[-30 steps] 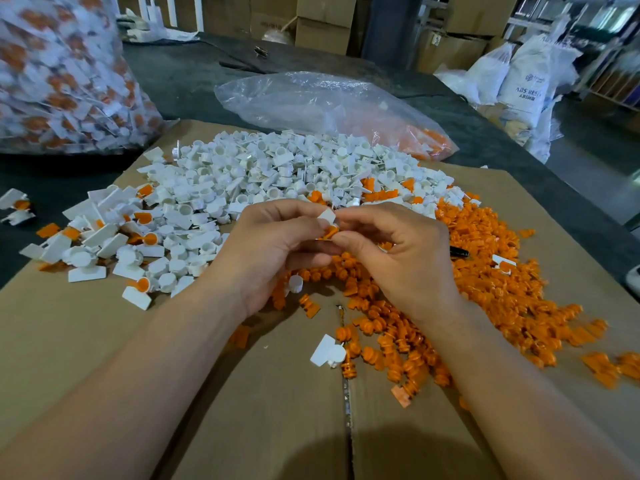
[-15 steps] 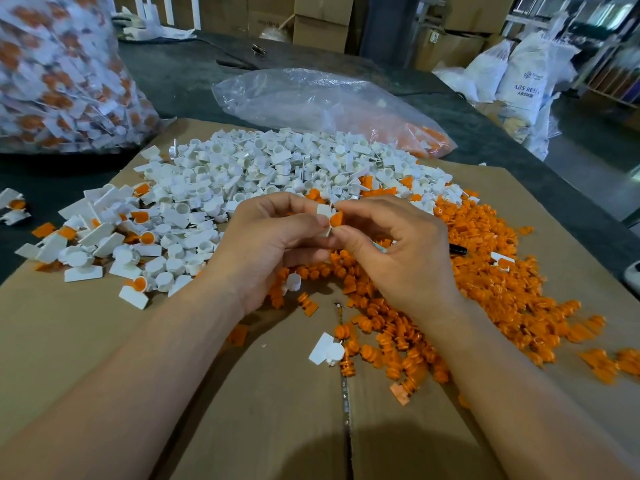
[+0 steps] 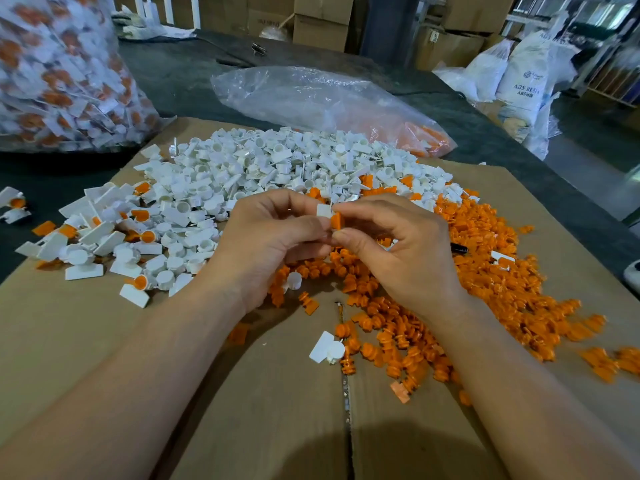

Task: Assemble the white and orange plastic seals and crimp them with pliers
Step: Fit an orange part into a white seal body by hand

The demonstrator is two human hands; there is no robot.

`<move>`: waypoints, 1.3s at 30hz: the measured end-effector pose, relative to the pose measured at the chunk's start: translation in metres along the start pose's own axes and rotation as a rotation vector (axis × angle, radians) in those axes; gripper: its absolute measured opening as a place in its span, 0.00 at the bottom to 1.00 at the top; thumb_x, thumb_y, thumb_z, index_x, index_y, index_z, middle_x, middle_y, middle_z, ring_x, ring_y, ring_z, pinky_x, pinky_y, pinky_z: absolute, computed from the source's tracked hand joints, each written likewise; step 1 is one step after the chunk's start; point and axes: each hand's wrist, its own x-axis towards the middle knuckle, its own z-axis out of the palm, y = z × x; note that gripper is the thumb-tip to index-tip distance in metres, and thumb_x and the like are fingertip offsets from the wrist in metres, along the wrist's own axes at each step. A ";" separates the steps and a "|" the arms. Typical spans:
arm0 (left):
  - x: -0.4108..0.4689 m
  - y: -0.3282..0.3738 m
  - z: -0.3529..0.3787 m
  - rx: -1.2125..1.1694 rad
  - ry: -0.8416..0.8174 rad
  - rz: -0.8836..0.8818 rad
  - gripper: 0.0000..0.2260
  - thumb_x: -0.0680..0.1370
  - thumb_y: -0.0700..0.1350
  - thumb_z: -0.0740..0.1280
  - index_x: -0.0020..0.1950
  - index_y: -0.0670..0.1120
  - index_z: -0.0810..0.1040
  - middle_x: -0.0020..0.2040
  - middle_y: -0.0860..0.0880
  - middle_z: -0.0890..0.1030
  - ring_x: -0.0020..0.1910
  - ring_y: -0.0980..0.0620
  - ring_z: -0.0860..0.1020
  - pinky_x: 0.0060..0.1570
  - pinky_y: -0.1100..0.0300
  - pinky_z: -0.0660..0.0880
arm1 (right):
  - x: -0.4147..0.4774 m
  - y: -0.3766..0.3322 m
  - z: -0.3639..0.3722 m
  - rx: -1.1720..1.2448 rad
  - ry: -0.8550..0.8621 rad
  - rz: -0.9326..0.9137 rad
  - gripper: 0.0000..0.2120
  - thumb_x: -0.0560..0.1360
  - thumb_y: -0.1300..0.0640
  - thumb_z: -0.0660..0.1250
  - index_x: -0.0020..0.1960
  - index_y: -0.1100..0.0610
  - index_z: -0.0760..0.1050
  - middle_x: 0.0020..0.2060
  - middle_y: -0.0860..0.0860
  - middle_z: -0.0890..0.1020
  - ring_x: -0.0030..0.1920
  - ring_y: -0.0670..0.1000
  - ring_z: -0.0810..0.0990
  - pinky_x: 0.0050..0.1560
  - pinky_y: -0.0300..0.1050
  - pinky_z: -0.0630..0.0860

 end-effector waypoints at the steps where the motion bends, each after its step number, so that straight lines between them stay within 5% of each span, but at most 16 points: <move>1: 0.000 0.000 0.000 0.007 0.001 0.006 0.06 0.69 0.30 0.68 0.36 0.40 0.77 0.29 0.45 0.81 0.30 0.52 0.81 0.29 0.66 0.77 | 0.000 0.000 0.000 -0.003 0.002 -0.008 0.14 0.69 0.61 0.70 0.55 0.61 0.79 0.45 0.48 0.78 0.45 0.48 0.80 0.46 0.40 0.78; 16: 0.000 -0.006 0.002 -0.027 0.028 0.075 0.03 0.68 0.33 0.69 0.37 0.39 0.77 0.28 0.47 0.81 0.28 0.53 0.81 0.29 0.67 0.76 | 0.001 -0.001 -0.001 -0.029 0.057 -0.006 0.12 0.69 0.61 0.70 0.52 0.63 0.80 0.45 0.52 0.82 0.46 0.49 0.81 0.47 0.44 0.79; 26: -0.002 -0.006 0.003 -0.057 0.000 0.136 0.05 0.63 0.39 0.70 0.38 0.42 0.81 0.32 0.45 0.83 0.33 0.51 0.83 0.30 0.68 0.76 | 0.000 0.001 -0.001 0.104 0.125 0.111 0.16 0.69 0.61 0.69 0.56 0.56 0.73 0.44 0.45 0.79 0.46 0.43 0.81 0.48 0.35 0.78; 39: -0.001 -0.011 0.004 0.099 0.019 0.215 0.05 0.65 0.38 0.69 0.40 0.42 0.80 0.31 0.49 0.83 0.32 0.55 0.82 0.33 0.68 0.77 | 0.002 0.007 -0.001 0.047 0.075 0.073 0.13 0.68 0.64 0.70 0.52 0.66 0.79 0.43 0.47 0.79 0.48 0.43 0.78 0.49 0.33 0.76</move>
